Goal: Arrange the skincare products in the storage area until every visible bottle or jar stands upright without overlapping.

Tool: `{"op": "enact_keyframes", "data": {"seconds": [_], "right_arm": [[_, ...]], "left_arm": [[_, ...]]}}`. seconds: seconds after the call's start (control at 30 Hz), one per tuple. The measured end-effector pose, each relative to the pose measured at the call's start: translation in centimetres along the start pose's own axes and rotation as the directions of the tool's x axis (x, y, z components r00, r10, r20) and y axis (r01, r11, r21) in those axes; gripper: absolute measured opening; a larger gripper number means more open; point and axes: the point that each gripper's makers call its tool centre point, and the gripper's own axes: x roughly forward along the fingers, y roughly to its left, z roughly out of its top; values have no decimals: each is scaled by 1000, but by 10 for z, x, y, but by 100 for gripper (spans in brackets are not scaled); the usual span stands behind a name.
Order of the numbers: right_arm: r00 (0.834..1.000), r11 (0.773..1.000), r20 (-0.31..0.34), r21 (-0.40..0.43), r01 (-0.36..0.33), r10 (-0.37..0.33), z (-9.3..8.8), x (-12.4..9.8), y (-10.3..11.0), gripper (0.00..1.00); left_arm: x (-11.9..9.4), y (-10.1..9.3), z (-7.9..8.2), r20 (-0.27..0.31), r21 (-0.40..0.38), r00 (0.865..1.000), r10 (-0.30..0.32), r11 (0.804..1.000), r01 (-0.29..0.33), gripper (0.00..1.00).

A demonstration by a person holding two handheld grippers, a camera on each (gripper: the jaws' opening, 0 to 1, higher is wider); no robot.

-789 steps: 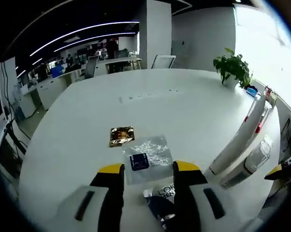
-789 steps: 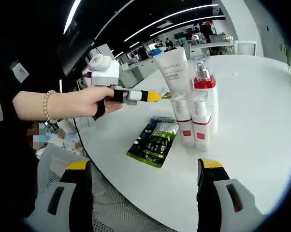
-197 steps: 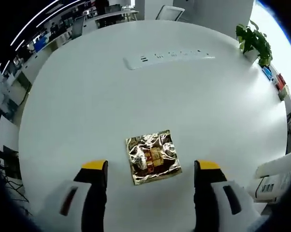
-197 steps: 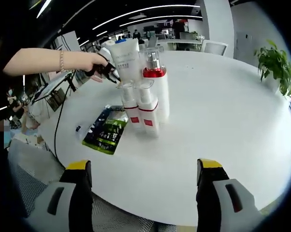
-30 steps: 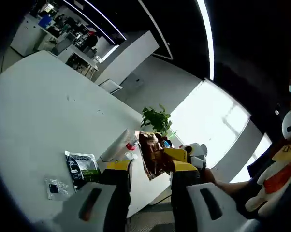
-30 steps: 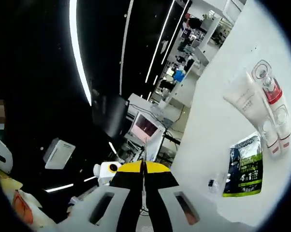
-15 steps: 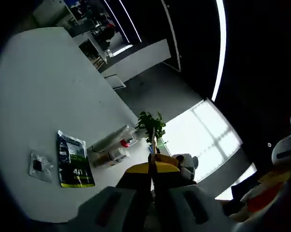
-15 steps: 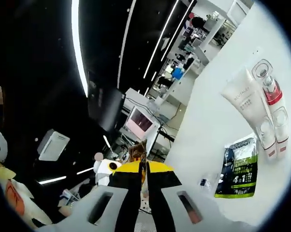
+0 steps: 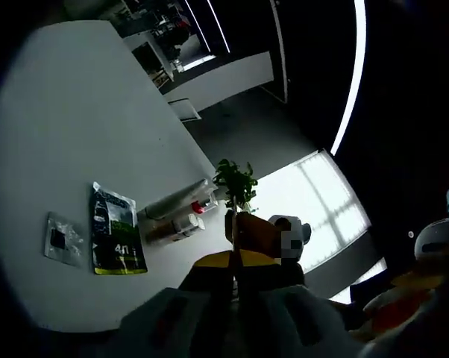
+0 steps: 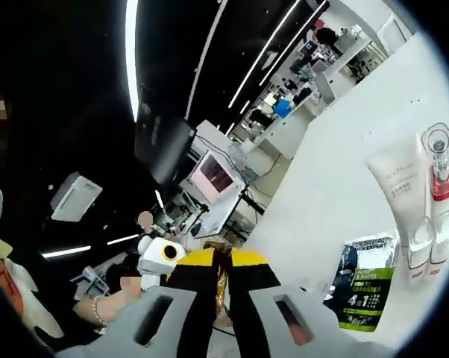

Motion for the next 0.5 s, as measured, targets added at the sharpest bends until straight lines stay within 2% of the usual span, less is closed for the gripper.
{"op": "enact_keyframes", "data": {"seconds": [0.1, 0.23, 0.37, 0.5], "right_arm": [[999, 999, -18, -45, 28, -29, -4, 6, -3, 1], [994, 991, -54, -103, 84, -90, -13, 15, -11, 1], [991, 987, -59, -113, 110, -118, -15, 26, -21, 1], [989, 988, -59, -79, 133, -138, -14, 35, -34, 1]], "left_arm": [[-2, 7, 1, 0, -14, 1000, 6, 1000, -6, 3], [-3, 23, 2, -4, -17, 999, 49, 999, -49, 3], [-5, 41, 7, 21, 29, 994, 110, 993, -111, 6], [-10, 59, 7, 26, 27, 985, 172, 985, -173, 11]]}}
